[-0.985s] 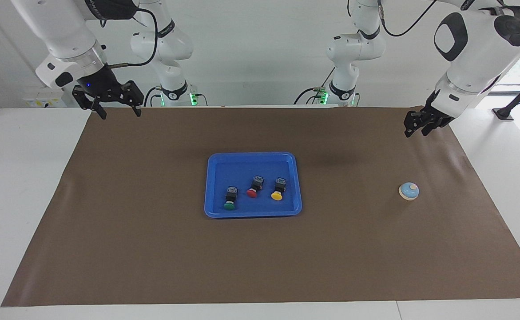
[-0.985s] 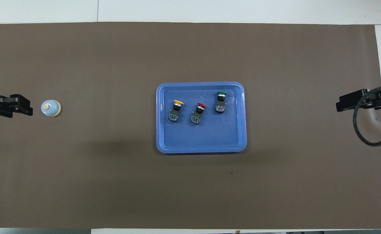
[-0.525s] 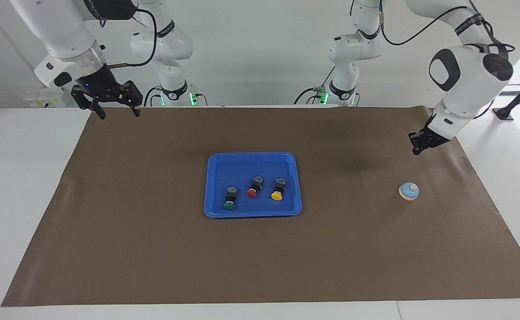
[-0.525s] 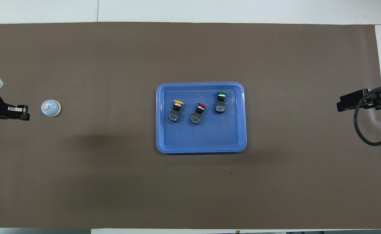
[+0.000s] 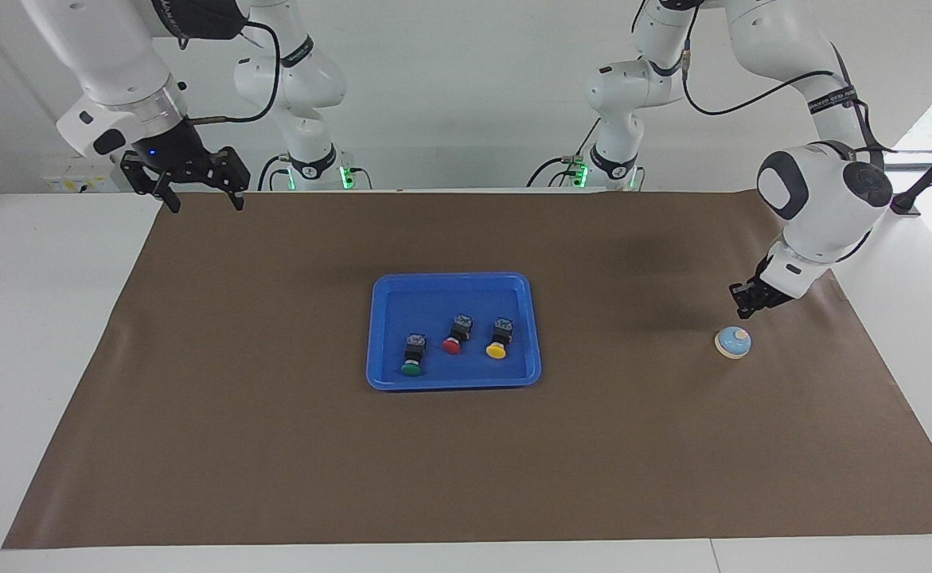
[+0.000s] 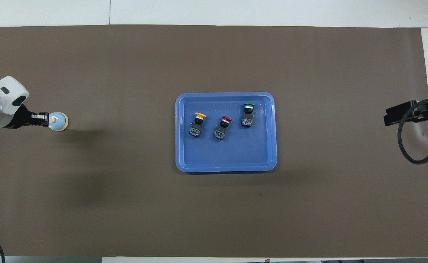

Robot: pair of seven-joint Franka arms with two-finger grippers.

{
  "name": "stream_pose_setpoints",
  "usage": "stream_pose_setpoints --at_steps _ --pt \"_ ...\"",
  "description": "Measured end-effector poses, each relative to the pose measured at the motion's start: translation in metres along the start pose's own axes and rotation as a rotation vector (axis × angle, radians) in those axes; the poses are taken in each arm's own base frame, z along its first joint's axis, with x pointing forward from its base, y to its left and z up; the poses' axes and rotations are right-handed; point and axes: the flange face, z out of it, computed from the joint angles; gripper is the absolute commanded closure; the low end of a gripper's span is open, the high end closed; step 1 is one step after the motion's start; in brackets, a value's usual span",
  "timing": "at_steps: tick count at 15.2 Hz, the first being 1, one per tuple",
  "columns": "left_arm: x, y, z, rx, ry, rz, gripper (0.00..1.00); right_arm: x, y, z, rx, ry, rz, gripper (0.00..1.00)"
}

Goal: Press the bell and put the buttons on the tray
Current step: 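Press down on the white bell again with the left gripper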

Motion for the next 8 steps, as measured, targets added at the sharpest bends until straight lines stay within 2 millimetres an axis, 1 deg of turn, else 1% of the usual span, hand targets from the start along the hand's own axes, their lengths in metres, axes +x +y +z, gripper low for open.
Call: stream_pose_setpoints --at_steps 3,8 --pt "0.007 -0.003 0.03 0.001 0.001 -0.002 1.0 0.0 0.002 0.0 0.0 -0.002 0.003 0.0" --pt "0.01 -0.003 0.029 0.0 -0.005 -0.001 1.0 -0.001 0.001 0.001 0.0 -0.006 0.003 0.0"
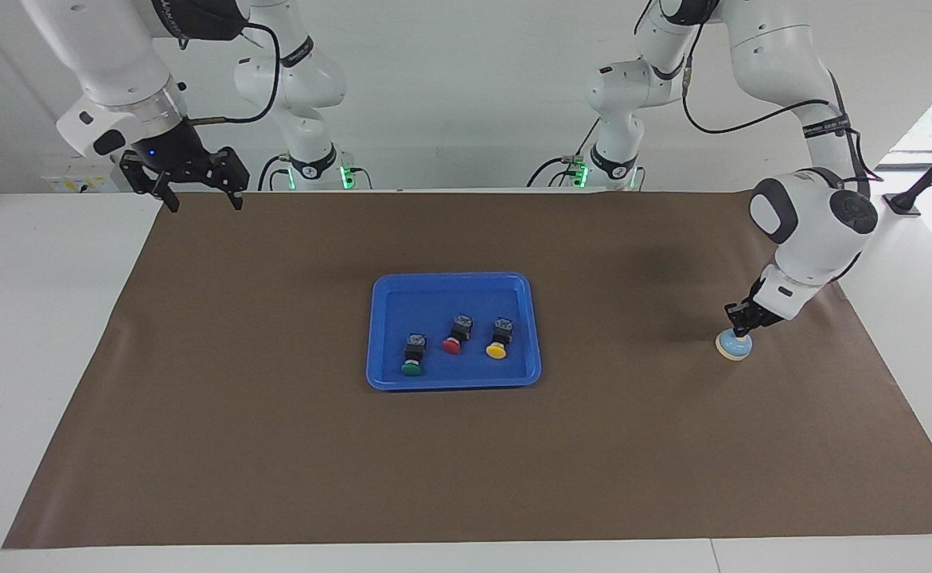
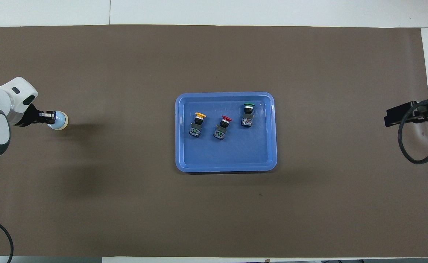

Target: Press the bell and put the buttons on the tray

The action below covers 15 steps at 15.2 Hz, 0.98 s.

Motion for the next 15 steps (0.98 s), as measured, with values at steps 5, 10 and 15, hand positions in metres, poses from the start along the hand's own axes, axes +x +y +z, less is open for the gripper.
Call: stream_pose_setpoints --at_steps 5,10,15 --pt "0.007 0.01 -0.07 -0.02 -0.099 0.019 0.0 0.0 0.0 0.0 0.0 0.0 0.0 0.0" --pt "-0.031 0.044 -0.17 -0.023 -0.138 0.068 0.0 0.0 0.0 0.0 0.0 0.0 0.0 0.0" --pt "-0.055 0.049 -0.207 -0.021 -0.133 0.072 0.0 0.0 0.0 0.0 0.0 0.0 0.0 0.0"
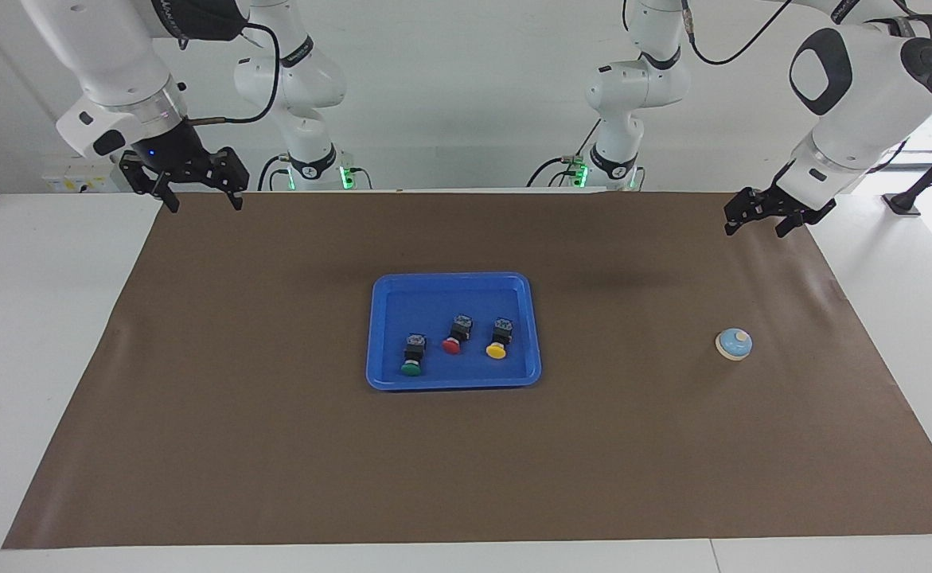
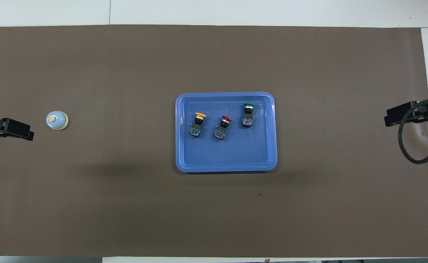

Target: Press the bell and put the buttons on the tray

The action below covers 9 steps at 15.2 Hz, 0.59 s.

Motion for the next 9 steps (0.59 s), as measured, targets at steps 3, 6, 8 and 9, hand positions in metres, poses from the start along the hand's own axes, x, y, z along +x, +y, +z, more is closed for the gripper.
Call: stream_pose_setpoints --at_steps 3,6,8,9 --pt "0.003 0.009 0.005 0.001 -0.011 0.009 0.0 0.0 0.0 0.0 0.0 0.0 0.0 0.0" --pt "0.005 0.02 0.005 0.004 -0.011 0.013 0.0 0.0 0.0 0.0 0.0 0.0 0.0 0.0" --pt "0.007 0.026 0.001 0.006 -0.002 0.018 0.0 0.0 0.0 0.0 0.0 0.0 0.0 0.0" --pt "0.008 0.027 -0.001 0.007 0.003 0.018 0.0 0.0 0.0 0.0 0.0 0.0 0.0 0.0"
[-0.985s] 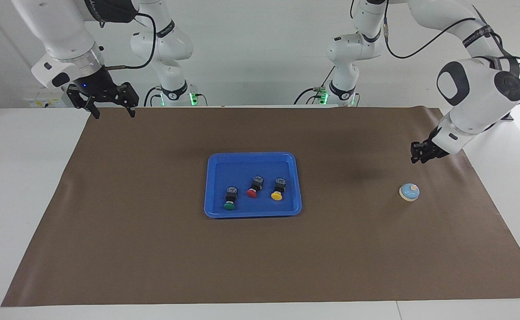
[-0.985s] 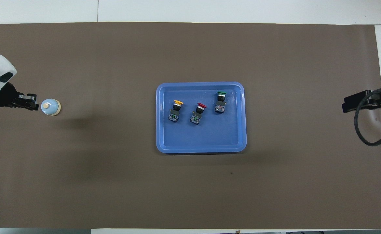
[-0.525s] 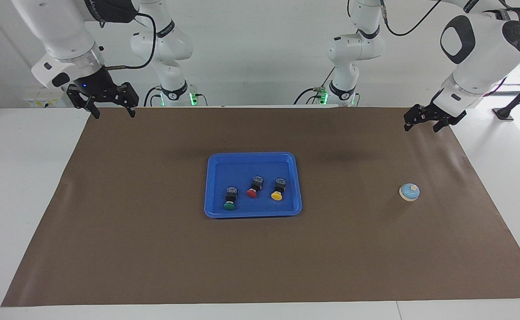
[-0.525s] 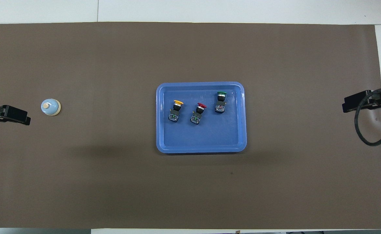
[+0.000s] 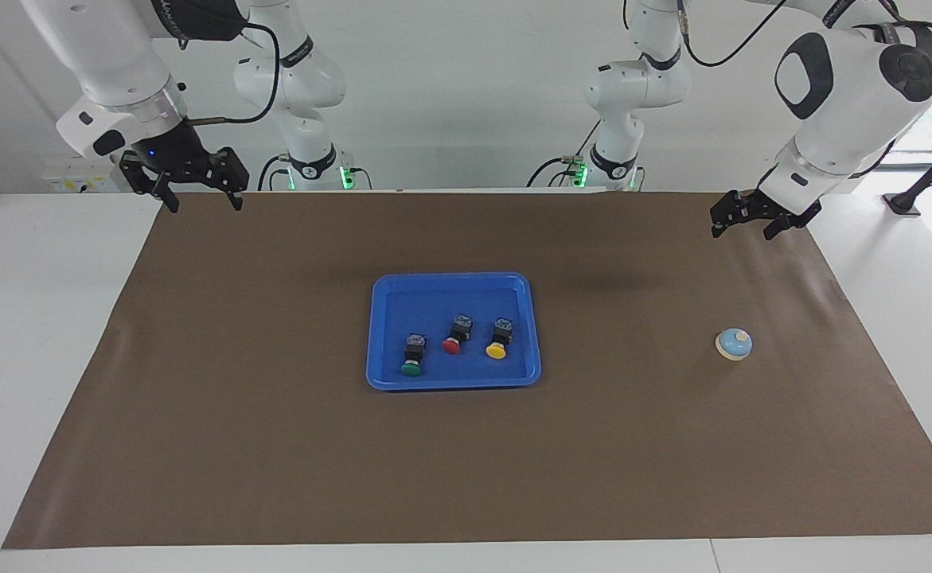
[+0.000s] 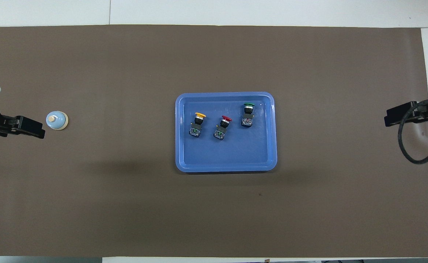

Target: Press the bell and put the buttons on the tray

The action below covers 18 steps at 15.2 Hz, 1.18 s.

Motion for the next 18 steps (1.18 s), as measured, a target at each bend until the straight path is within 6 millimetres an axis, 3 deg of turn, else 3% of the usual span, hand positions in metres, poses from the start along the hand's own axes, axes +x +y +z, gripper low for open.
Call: stream_pose_setpoints --at_steps 9,14,18 --pt "0.003 -0.002 -0.005 -0.001 -0.001 -0.006 0.0 0.0 0.0 0.0 0.0 0.0 0.0 0.0" --pt "0.004 0.01 -0.007 0.002 0.0 0.003 0.0 0.0 0.0 0.0 0.0 0.0 0.0 0.0" --pt "0.006 0.015 -0.031 0.004 0.01 -0.021 0.0 0.0 0.001 0.0 0.0 0.0 0.002 0.0"
